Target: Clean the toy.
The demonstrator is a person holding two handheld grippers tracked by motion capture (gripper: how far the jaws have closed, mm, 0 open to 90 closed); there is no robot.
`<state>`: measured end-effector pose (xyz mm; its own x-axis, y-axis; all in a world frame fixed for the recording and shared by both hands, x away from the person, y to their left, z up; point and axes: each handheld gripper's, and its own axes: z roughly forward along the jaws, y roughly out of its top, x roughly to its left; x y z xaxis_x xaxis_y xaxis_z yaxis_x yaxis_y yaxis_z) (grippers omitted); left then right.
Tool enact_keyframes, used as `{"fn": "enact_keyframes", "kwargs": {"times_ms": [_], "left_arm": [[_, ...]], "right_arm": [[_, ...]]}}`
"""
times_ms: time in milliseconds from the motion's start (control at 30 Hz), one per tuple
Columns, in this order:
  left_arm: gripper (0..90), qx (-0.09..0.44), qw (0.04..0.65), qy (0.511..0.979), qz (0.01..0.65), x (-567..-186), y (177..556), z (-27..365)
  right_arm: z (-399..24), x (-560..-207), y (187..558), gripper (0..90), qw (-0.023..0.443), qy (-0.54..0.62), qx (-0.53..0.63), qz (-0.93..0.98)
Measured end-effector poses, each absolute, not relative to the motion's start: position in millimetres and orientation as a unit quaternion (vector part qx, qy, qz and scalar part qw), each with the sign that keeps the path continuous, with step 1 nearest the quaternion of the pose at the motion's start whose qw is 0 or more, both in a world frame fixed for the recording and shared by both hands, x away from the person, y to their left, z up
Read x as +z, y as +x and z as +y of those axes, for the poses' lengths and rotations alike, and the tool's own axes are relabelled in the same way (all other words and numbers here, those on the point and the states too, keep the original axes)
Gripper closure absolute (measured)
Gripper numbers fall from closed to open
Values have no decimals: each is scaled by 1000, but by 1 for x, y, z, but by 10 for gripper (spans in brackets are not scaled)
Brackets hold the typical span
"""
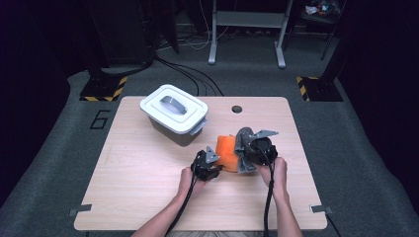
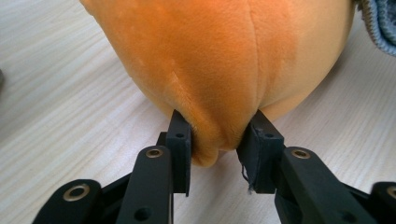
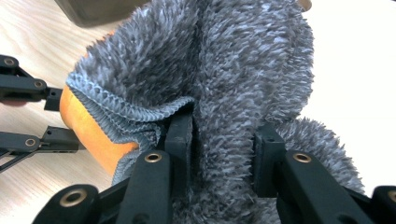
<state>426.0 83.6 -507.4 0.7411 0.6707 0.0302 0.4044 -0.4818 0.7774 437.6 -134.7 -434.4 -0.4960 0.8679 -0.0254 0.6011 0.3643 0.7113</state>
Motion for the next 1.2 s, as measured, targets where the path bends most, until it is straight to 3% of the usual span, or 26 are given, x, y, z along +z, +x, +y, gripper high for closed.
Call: {"fn": "enact_keyframes", "kwargs": {"times_ms": [300, 567, 833, 1200], "left_arm": [[693, 107, 424, 827, 353, -499, 426, 92], [691, 87, 433, 824, 355, -491, 419, 93], [689, 95, 431, 822, 359, -492, 419, 93], [685, 105, 431, 824, 353, -493, 419, 92]], "right_arm": [[-132, -417, 423, 656, 223, 446, 346, 794], [-102, -407, 412, 653, 223, 406, 351, 813], [-86, -420, 418, 661, 236, 401, 326, 823], [-114, -424, 419, 660, 230, 434, 330, 806]]}}
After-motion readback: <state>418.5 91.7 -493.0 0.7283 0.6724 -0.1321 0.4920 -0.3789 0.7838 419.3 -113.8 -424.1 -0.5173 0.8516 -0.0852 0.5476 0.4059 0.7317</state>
